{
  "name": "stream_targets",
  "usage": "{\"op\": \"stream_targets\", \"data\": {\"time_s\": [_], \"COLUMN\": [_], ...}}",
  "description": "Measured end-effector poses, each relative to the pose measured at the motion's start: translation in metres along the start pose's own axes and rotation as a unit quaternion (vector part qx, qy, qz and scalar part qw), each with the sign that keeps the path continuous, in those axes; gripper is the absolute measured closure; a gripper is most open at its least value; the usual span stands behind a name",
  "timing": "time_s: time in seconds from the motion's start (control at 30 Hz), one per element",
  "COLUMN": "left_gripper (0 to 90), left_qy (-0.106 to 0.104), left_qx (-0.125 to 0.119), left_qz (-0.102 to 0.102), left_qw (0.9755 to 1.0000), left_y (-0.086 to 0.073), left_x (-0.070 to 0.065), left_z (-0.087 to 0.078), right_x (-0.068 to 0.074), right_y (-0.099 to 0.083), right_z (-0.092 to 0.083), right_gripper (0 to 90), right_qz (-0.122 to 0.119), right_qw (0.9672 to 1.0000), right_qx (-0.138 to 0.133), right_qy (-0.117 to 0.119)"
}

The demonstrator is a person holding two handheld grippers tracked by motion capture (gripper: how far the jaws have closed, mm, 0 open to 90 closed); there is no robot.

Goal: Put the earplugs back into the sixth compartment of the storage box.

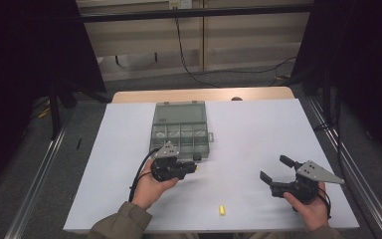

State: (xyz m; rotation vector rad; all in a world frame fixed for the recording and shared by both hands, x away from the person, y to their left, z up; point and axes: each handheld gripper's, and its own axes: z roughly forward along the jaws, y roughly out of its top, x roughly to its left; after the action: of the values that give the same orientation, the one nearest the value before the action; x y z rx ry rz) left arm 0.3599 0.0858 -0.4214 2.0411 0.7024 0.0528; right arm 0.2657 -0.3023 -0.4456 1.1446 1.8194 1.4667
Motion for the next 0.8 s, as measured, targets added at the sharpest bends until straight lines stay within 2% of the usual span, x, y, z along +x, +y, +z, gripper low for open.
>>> {"op": "stream_targets", "data": {"time_s": [0.3, 0.6, 0.8], "left_gripper": [81.9, 81.8, 81.8], "left_qy": [0.023, 0.033, 0.038], "left_qx": [-0.006, -0.010, -0.014], "left_qz": [-0.002, -0.013, -0.013], "left_qw": [0.9997, 0.9993, 0.9991], "left_y": [0.008, 0.011, 0.014], "left_x": [0.009, 0.016, 0.019], "left_z": [-0.002, 0.000, -0.001], "right_x": [0.001, 0.000, 0.001], "right_y": [0.000, 0.001, 0.000], "right_z": [0.000, 0.000, 0.000], "right_gripper": [7.0, 7.1, 7.1], "right_qz": [-0.003, -0.002, -0.002], "right_qw": [1.0000, 1.0000, 1.0000], "right_qx": [-0.001, -0.001, -0.001], "right_qy": [0.001, 0.000, 0.001]}}
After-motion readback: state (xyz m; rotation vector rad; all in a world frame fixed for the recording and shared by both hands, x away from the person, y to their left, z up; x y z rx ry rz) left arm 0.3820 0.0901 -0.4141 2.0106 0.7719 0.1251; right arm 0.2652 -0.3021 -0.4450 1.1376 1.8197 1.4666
